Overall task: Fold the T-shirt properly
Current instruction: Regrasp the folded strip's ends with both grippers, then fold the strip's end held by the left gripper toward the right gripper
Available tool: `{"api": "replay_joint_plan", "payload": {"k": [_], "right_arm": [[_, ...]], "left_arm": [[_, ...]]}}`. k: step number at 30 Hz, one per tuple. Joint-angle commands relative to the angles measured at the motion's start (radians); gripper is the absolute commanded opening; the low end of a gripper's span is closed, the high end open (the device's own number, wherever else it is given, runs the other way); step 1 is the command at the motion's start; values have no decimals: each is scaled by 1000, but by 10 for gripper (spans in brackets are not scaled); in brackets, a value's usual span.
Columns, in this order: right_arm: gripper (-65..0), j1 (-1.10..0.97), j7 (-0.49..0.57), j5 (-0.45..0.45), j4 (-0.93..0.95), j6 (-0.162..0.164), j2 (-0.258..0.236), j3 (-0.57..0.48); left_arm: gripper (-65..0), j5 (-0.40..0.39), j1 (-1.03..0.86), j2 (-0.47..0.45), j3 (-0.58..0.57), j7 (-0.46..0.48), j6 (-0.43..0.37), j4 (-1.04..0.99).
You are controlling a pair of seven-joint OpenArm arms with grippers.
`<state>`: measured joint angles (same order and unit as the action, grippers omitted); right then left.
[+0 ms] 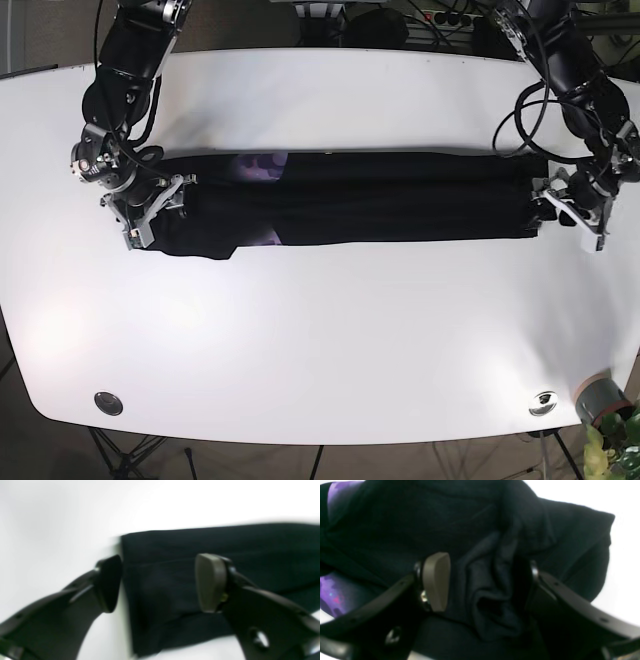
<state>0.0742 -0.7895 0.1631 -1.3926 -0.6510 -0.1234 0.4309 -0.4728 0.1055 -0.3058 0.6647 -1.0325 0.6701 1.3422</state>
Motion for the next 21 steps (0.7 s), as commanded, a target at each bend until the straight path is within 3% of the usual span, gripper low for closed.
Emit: {"api": "replay_joint_plan", "payload": {"k": [1, 21], "right_arm": [[-270, 12, -5, 0, -21, 6, 11, 0], [-270, 12, -5, 0, -20, 4, 18, 1]], "left_arm": [[-143, -16, 12, -11, 46, -6, -2, 18], [-136, -19, -51, 12, 27, -4, 4, -128]]}}
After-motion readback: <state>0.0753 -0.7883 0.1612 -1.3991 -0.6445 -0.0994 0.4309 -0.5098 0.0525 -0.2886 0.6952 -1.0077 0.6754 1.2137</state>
